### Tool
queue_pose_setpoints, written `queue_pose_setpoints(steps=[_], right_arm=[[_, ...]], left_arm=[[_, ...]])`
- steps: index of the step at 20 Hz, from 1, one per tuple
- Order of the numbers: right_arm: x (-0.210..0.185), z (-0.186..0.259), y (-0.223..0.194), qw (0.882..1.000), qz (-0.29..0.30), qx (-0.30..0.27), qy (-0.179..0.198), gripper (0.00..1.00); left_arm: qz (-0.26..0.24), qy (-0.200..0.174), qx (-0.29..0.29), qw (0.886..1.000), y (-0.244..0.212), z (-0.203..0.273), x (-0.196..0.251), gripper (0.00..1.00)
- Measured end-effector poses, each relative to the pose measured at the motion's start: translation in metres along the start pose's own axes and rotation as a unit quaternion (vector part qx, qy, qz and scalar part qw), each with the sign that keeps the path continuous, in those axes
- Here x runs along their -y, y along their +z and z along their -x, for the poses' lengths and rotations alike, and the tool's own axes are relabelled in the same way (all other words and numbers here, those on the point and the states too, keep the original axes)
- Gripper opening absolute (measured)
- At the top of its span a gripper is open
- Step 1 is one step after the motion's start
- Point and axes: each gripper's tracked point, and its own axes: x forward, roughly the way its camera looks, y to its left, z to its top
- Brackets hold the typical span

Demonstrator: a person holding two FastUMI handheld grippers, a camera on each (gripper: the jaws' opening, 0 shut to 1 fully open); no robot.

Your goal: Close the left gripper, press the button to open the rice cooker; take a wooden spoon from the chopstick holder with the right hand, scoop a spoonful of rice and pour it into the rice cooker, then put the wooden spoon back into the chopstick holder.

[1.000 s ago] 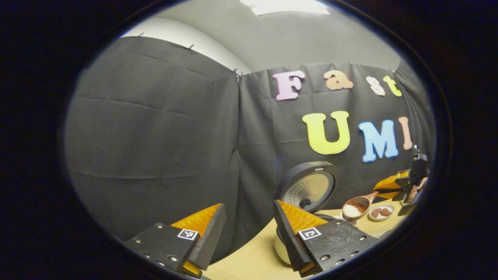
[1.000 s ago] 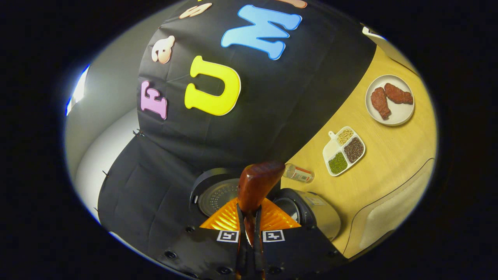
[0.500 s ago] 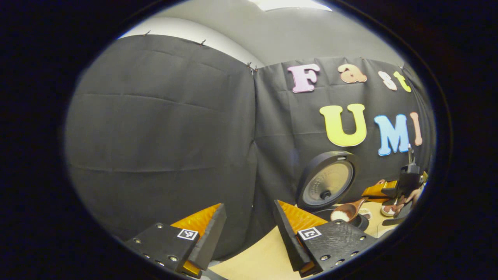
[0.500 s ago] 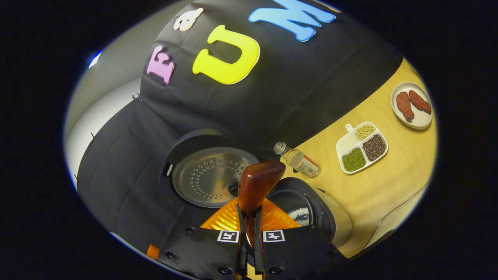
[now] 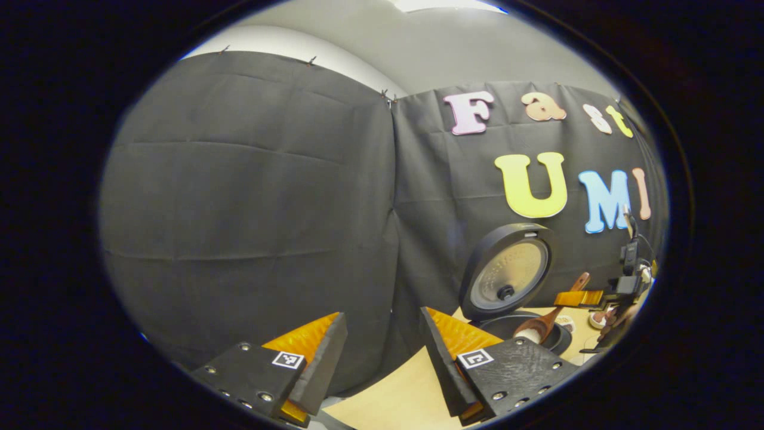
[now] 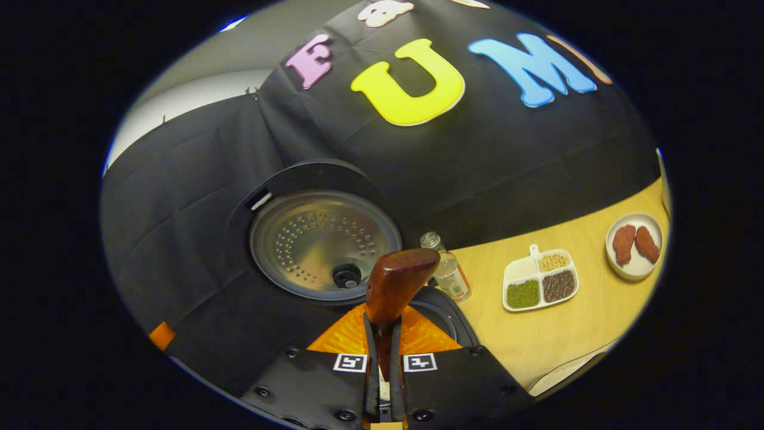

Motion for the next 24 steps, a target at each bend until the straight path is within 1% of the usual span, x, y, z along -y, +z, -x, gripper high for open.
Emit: queue_pose_setpoints(steps=[2, 4, 7, 8, 9, 10, 11, 12, 13, 14, 15, 16, 17, 18, 19, 20, 21, 23, 24], right_arm=[[-0.007, 0.006, 0.004, 0.999, 0.045, 0.016, 0.006, 0.08], [-0.012, 0.011, 0.005, 0.997, 0.076, 0.027, 0.011, 0.08], [-0.023, 0.019, 0.012, 0.988, 0.144, 0.054, 0.020, 0.08], [-0.028, 0.024, 0.016, 0.982, 0.174, 0.071, 0.028, 0.08], [-0.033, 0.027, 0.020, 0.975, 0.203, 0.088, 0.032, 0.05], [-0.037, 0.031, 0.022, 0.968, 0.229, 0.100, 0.035, 0.08], [-0.038, 0.031, 0.019, 0.962, 0.250, 0.106, 0.034, 0.05], [-0.038, 0.029, 0.016, 0.957, 0.267, 0.108, 0.031, 0.05], [-0.039, 0.029, 0.014, 0.952, 0.282, 0.111, 0.029, 0.08], [-0.039, 0.030, 0.014, 0.947, 0.299, 0.117, 0.025, 0.05], [-0.040, 0.030, 0.015, 0.940, 0.316, 0.123, 0.022, 0.08], [-0.041, 0.032, 0.018, 0.934, 0.333, 0.131, 0.020, 0.05], [-0.041, 0.034, 0.020, 0.928, 0.347, 0.139, 0.019, 0.05], [-0.042, 0.035, 0.022, 0.921, 0.360, 0.147, 0.017, 0.08], [-0.043, 0.035, 0.023, 0.918, 0.368, 0.151, 0.016, 0.08], [-0.042, 0.035, 0.024, 0.916, 0.370, 0.154, 0.015, 0.08], [-0.042, 0.034, 0.025, 0.918, 0.365, 0.153, 0.014, 0.08], [-0.038, 0.032, 0.025, 0.932, 0.335, 0.140, 0.016, 0.08], [-0.036, 0.031, 0.025, 0.942, 0.309, 0.130, 0.017, 0.05]], left_arm=[[0.001, -0.004, 0.003, 1.000, 0.003, 0.000, 0.001, 0.77], [0.000, -0.009, 0.006, 1.000, 0.007, 0.001, 0.002, 0.77], [-0.008, -0.016, 0.011, 1.000, 0.011, 0.001, 0.002, 0.77], [-0.008, -0.017, 0.011, 1.000, 0.011, 0.000, 0.003, 0.77], [-0.008, -0.018, 0.010, 1.000, 0.011, 0.000, 0.003, 0.77], [-0.007, -0.019, 0.010, 1.000, 0.010, -0.001, 0.004, 0.77], [-0.007, -0.019, 0.009, 1.000, 0.011, -0.001, 0.004, 0.77], [-0.006, -0.019, 0.008, 1.000, 0.010, -0.001, 0.004, 0.77], [-0.005, -0.018, 0.010, 1.000, 0.012, -0.001, 0.004, 0.77], [-0.005, -0.017, 0.011, 1.000, 0.011, -0.001, 0.004, 0.77], [-0.005, -0.015, 0.011, 1.000, 0.011, -0.002, 0.004, 0.77], [-0.004, -0.016, 0.011, 1.000, 0.011, -0.001, 0.004, 0.77], [-0.005, -0.016, 0.012, 1.000, 0.011, -0.001, 0.004, 0.77], [-0.007, -0.015, 0.012, 1.000, 0.011, -0.002, 0.004, 0.77], [-0.007, -0.015, 0.012, 1.000, 0.011, -0.002, 0.005, 0.77], [-0.006, -0.015, 0.011, 1.000, 0.009, -0.002, 0.005, 0.77], [-0.005, -0.015, 0.010, 1.000, 0.009, -0.002, 0.006, 0.77], [-0.003, -0.015, 0.011, 1.000, 0.010, -0.002, 0.005, 0.77], [-0.003, -0.016, 0.012, 1.000, 0.011, -0.002, 0.005, 0.77]])
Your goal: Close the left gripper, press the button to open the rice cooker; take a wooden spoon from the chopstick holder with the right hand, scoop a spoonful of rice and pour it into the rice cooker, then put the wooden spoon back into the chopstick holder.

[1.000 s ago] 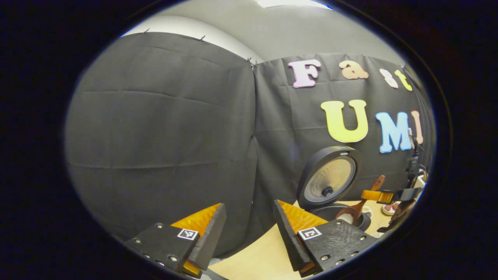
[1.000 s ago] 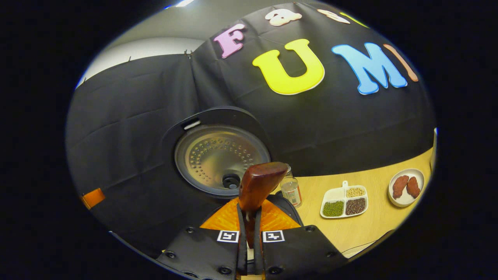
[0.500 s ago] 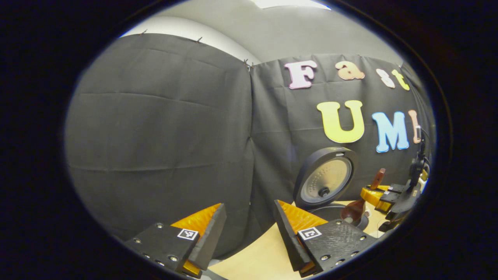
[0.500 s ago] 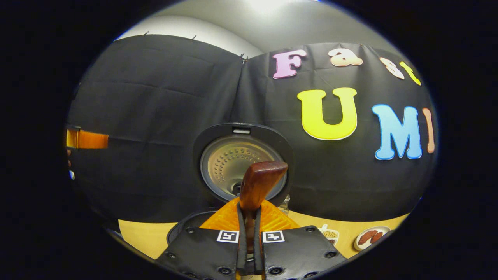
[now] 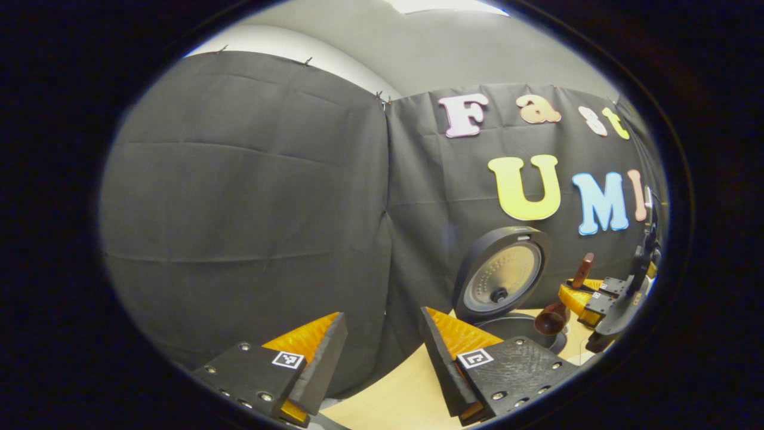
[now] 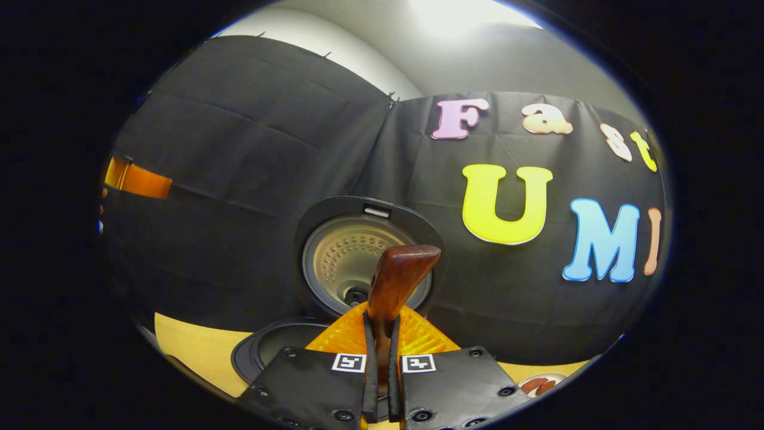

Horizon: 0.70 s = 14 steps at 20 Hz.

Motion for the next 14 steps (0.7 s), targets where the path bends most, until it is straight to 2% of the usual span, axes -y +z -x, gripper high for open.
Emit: queue_pose_setpoints(steps=[1, 2, 3, 5, 6, 8, 10, 11, 14], right_arm=[[0.002, -0.001, -0.002, 0.999, -0.035, -0.013, 0.001, 0.08], [0.004, -0.002, -0.003, 0.998, -0.064, -0.024, 0.003, 0.05], [0.007, -0.004, -0.003, 0.995, -0.097, -0.033, 0.001, 0.08], [0.016, -0.004, 0.002, 0.987, -0.158, -0.042, -0.004, 0.05], [0.022, -0.004, 0.006, 0.982, -0.184, -0.044, -0.006, 0.08], [0.032, -0.003, 0.012, 0.972, -0.230, -0.047, -0.012, 0.05], [0.045, 0.003, 0.018, 0.960, -0.276, -0.048, -0.020, 0.11], [0.054, 0.008, 0.021, 0.953, -0.297, -0.047, -0.027, 0.08], [0.081, 0.021, 0.029, 0.941, -0.331, -0.042, -0.048, 0.08]], left_arm=[[0.000, -0.001, 0.002, 1.000, 0.002, 0.000, 0.000, 0.77], [0.000, -0.002, 0.004, 1.000, 0.002, 0.001, 0.000, 0.77], [0.000, -0.004, 0.005, 1.000, 0.004, 0.001, 0.000, 0.77], [0.000, -0.009, 0.008, 1.000, 0.007, 0.000, 0.001, 0.77], [0.001, -0.012, 0.010, 1.000, 0.010, 0.001, 0.001, 0.77], [0.003, -0.018, 0.015, 1.000, 0.016, -0.002, 0.006, 0.77], [0.008, -0.027, 0.020, 0.999, 0.022, -0.014, 0.024, 0.77], [0.010, -0.033, 0.022, 0.999, 0.023, -0.018, 0.032, 0.77], [0.012, -0.052, 0.028, 0.998, 0.027, -0.023, 0.051, 0.77]])
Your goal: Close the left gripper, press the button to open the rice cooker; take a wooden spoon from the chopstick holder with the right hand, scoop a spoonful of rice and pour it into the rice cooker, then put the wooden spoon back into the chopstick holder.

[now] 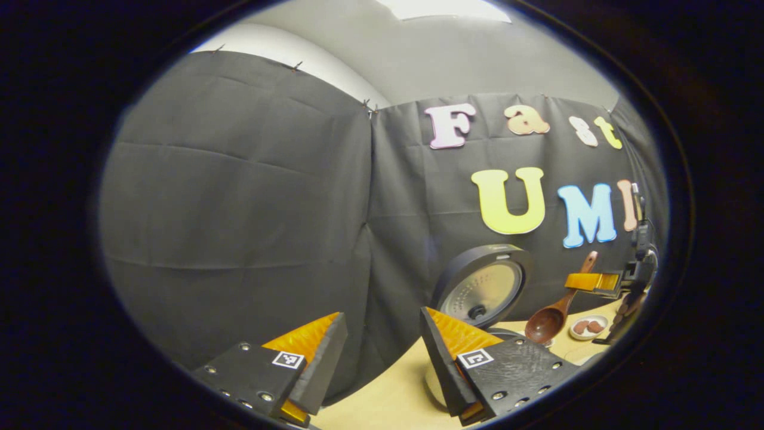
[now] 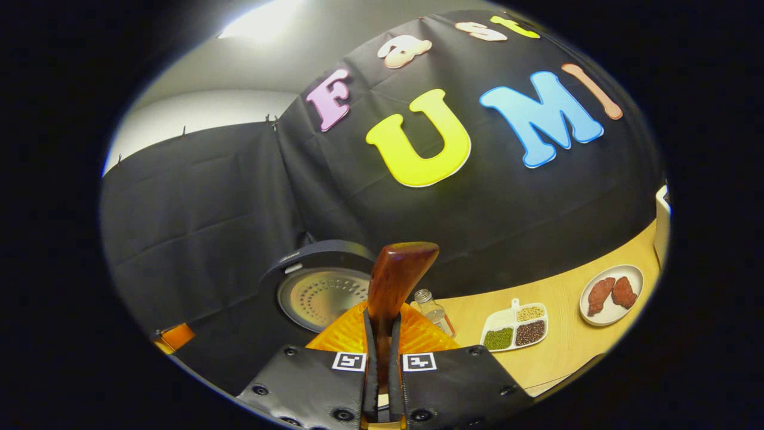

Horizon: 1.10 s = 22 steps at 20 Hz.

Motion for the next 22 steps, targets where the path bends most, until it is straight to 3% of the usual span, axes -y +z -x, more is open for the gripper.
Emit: queue_pose_setpoints(steps=[12, 20, 21, 22], right_arm=[[0.104, 0.088, 0.063, 0.992, -0.023, 0.045, -0.115, 0.08], [0.174, 0.167, 0.094, 0.978, -0.018, 0.077, -0.195, 0.08], [0.182, 0.176, 0.097, 0.975, -0.019, 0.081, -0.205, 0.05], [0.191, 0.186, 0.100, 0.973, -0.021, 0.085, -0.215, 0.08]], left_arm=[[0.020, -0.075, 0.021, 0.997, 0.015, -0.009, 0.089, 0.79], [0.026, -0.117, 0.037, 0.992, 0.031, -0.003, 0.151, 0.78], [0.027, -0.121, 0.039, 0.991, 0.035, -0.002, 0.158, 0.77], [0.028, -0.126, 0.040, 0.991, 0.036, -0.002, 0.165, 0.77]])
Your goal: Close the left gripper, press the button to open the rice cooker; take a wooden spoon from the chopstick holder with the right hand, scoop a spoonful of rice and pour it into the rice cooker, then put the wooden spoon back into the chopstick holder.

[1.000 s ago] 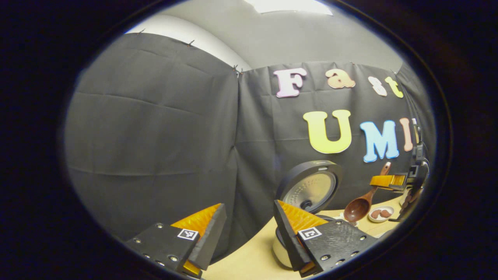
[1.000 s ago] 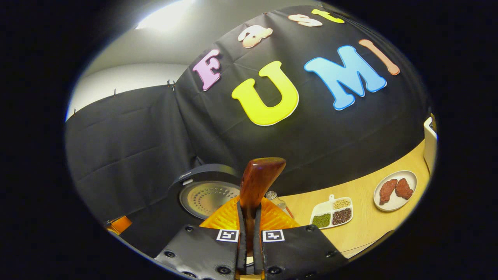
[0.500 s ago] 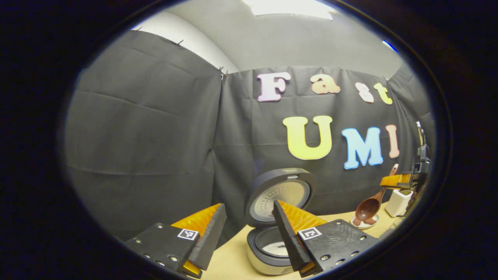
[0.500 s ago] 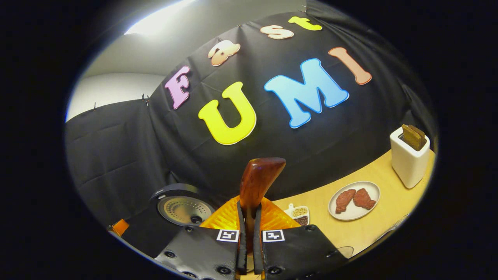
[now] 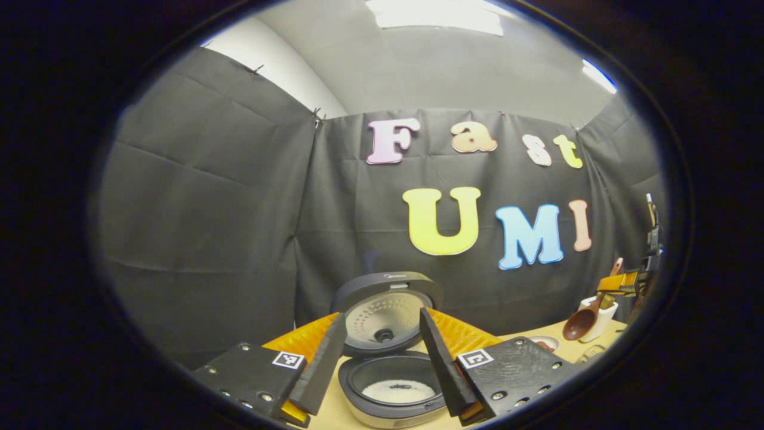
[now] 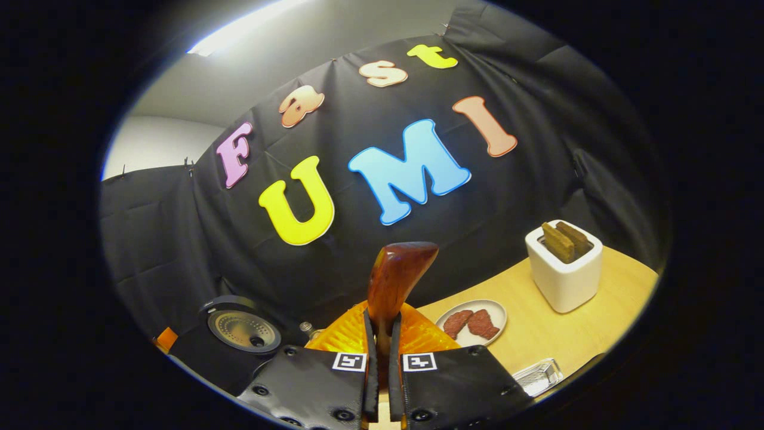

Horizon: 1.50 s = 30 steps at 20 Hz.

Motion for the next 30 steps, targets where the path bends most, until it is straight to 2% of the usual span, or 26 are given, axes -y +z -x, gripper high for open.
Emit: queue_pose_setpoints(steps=[7, 13, 19, 21, 22, 24, 26, 29, 30], right_arm=[[0.071, 0.023, 0.017, 0.998, 0.002, 0.018, -0.064, 0.08], [0.120, 0.042, -0.005, 0.993, 0.026, -0.003, -0.113, 0.08], [0.152, 0.049, -0.043, 0.988, 0.038, -0.041, -0.143, 0.08], [0.161, 0.048, -0.057, 0.986, 0.044, -0.055, -0.152, 0.05], [0.165, 0.049, -0.067, 0.984, 0.048, -0.066, -0.156, 0.10], [0.172, 0.047, -0.083, 0.982, 0.051, -0.082, -0.161, 0.11], [0.174, 0.045, -0.095, 0.981, 0.048, -0.095, -0.161, 0.11], [0.175, 0.050, -0.111, 0.979, 0.055, -0.117, -0.160, 0.18], [0.173, 0.052, -0.108, 0.979, 0.060, -0.115, -0.155, 0.13]], left_arm=[[0.000, -0.033, 0.006, 0.999, 0.008, -0.005, 0.046, 0.77], [0.002, -0.055, 0.006, 0.998, 0.009, -0.012, 0.073, 0.77], [-0.001, -0.061, 0.004, 0.998, 0.010, -0.012, 0.076, 0.77], [-0.004, -0.058, 0.005, 0.998, 0.011, -0.011, 0.069, 0.77], [-0.006, -0.056, 0.006, 0.998, 0.010, -0.011, 0.067, 0.77], [-0.007, -0.050, 0.005, 0.999, 0.010, -0.010, 0.060, 0.78], [-0.006, -0.048, 0.004, 0.999, 0.010, -0.009, 0.056, 0.78], [-0.012, -0.044, 0.003, 0.999, 0.010, -0.009, 0.052, 0.78], [-0.014, -0.043, 0.004, 0.999, 0.010, -0.008, 0.051, 0.78]])
